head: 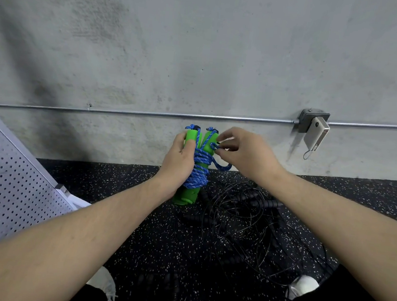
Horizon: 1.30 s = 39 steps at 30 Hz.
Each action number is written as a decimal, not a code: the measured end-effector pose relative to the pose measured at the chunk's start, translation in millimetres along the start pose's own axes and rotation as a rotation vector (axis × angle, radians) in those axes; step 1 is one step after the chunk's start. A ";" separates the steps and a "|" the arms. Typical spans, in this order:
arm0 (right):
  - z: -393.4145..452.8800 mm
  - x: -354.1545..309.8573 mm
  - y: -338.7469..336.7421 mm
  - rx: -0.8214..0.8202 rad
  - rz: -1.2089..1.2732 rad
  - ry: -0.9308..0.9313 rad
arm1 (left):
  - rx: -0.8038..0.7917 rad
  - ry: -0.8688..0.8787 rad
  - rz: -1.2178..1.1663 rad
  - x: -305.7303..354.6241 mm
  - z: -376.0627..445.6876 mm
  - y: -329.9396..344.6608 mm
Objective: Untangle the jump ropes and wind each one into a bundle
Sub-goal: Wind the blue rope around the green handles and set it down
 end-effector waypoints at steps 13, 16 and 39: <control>1.3 -2.6 -10.2 0.057 -0.060 -0.001 | -0.007 0.067 0.006 10.9 -2.7 3.6; 2.3 -1.4 -13.6 0.070 -0.090 0.020 | 0.034 0.131 0.032 19.0 -5.8 3.4; -0.9 -3.8 -11.7 -0.088 -0.055 -0.099 | -0.191 0.308 0.415 33.7 -0.1 8.8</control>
Point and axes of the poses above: each hand's wrist, its own z-axis towards the middle knuckle, its own y-axis out of the palm, x = y × z, the point moved 9 cm from there along z, towards the middle knuckle, and after that the axes turned 14 degrees about -x, right-handed, at the moved point
